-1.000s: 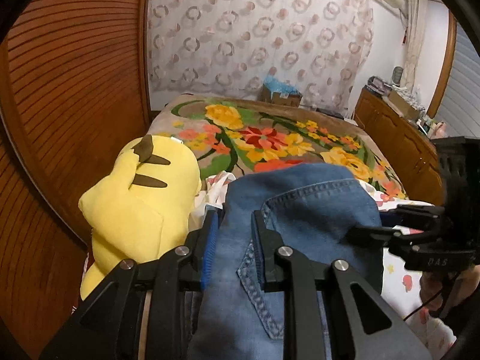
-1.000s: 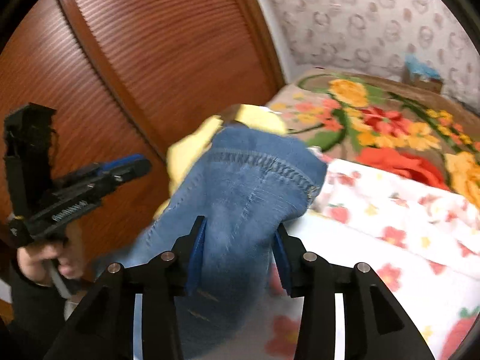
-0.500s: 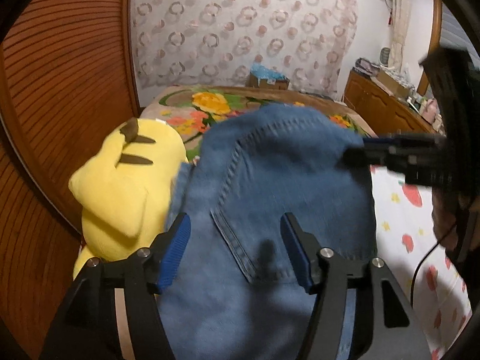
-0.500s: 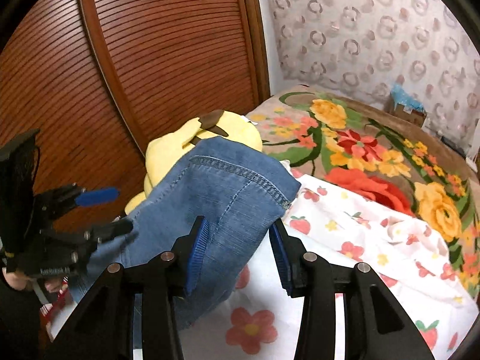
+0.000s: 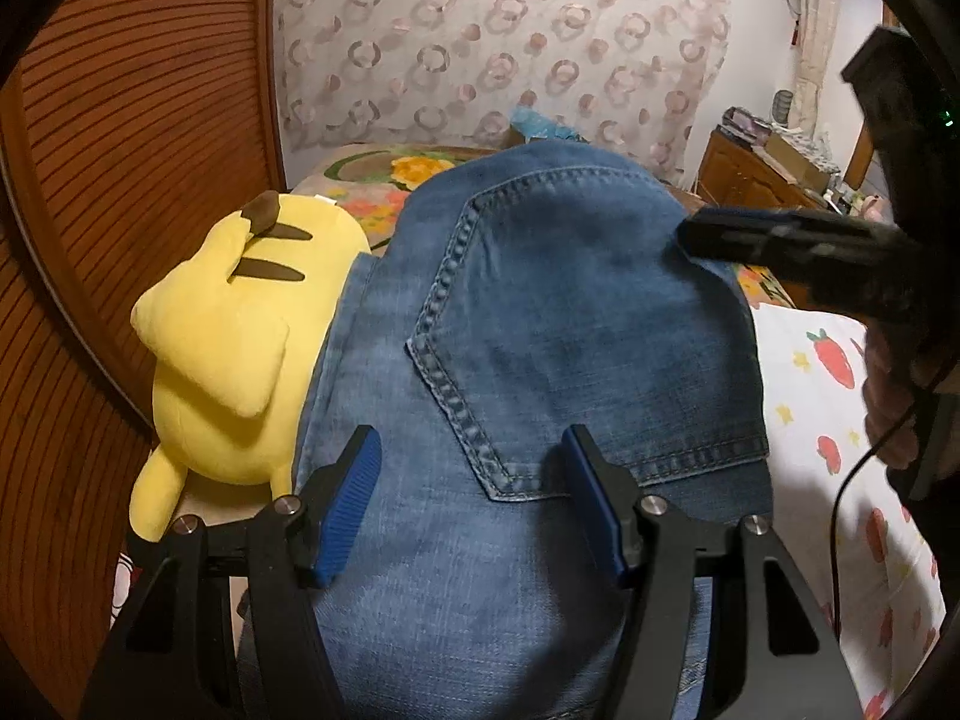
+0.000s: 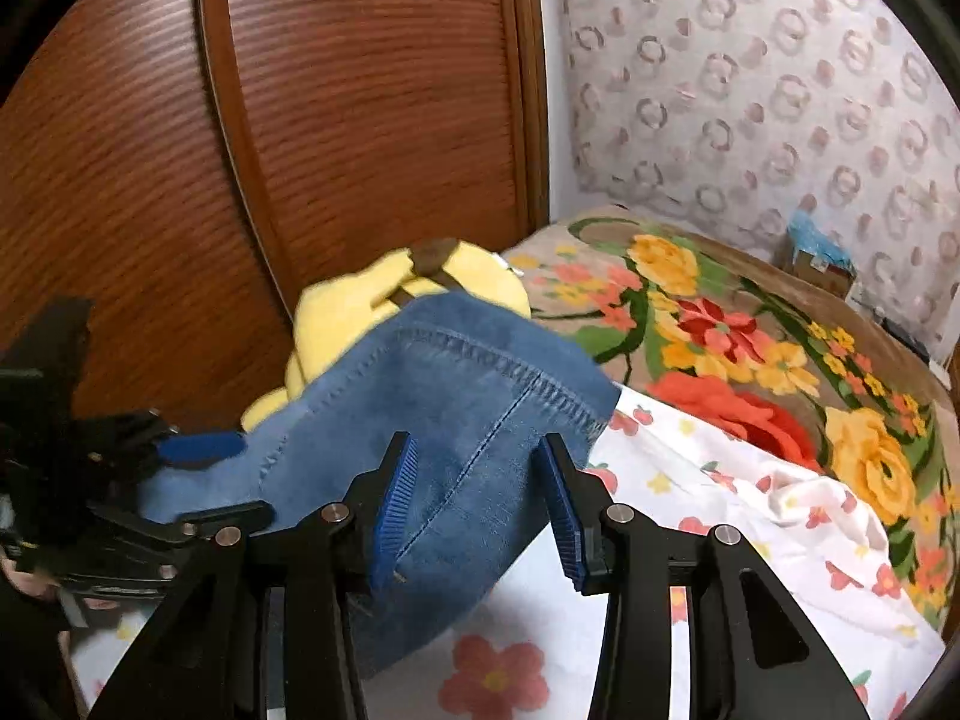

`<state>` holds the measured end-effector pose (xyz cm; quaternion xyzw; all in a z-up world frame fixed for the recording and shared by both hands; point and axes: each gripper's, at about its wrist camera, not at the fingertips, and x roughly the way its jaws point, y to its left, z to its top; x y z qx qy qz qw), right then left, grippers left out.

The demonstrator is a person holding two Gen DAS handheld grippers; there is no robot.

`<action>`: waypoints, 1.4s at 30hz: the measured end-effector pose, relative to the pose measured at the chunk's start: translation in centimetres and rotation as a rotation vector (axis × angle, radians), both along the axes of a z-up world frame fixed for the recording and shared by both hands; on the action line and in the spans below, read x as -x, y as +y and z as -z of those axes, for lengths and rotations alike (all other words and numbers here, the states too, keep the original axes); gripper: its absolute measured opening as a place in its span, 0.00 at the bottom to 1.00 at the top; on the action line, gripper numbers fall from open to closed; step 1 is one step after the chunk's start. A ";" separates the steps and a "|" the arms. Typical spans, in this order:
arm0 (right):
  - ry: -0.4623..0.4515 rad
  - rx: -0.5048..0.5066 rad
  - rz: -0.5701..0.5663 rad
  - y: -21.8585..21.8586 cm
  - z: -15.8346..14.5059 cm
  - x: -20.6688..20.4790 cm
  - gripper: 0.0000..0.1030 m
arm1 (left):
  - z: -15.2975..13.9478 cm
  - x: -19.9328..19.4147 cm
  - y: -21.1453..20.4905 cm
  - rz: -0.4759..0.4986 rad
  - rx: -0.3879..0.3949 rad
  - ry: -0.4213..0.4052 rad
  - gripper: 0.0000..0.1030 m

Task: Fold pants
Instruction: 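Lower the jeans stack onto the sheet beside the plush toy with both tools, then open both tools and pull them back from the folded jeans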

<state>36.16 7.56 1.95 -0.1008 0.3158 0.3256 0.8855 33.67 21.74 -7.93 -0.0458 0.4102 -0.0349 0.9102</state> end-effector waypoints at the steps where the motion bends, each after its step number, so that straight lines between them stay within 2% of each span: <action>1: 0.018 0.020 0.008 0.3 0.7 -0.5 0.42 | 0.1 0.1 0.0 -0.001 0.000 0.001 0.61; 4: 0.086 0.081 0.049 0.3 3.3 -2.1 0.42 | 0.6 0.2 -0.2 -0.001 0.006 0.009 0.61; 9: 0.142 0.021 0.049 -1.0 4.6 -3.1 0.42 | 0.8 0.5 -0.4 -0.008 -0.002 -0.002 0.62; 15: 0.114 0.004 0.059 -1.4 3.9 -1.9 0.42 | 0.6 0.9 -0.6 -0.053 -0.016 -0.007 0.64; 22: 0.046 -0.071 0.074 -3.5 2.3 2.7 0.42 | -0.3 2.0 -1.5 -0.042 -0.048 -0.023 0.64; 28: -0.038 -0.137 0.098 -6.0 0.6 7.4 0.42 | -2.3 3.8 -2.5 -0.038 -0.082 -0.074 0.66; 31: -0.081 -0.157 0.109 -7.3 -0.4 9.8 0.42 | -3.8 5.0 -3.4 -0.030 -0.106 -0.114 0.75; 40: -0.141 -0.181 0.127 -10.0 -2.1 15.2 0.42 | -8.1 8.6 -5.0 -0.033 -0.090 -0.234 0.83; 42: -0.149 -0.178 0.130 -10.1 -2.1 16.3 0.42 | -8.9 9.3 -5.4 -0.036 -0.085 -0.256 1.00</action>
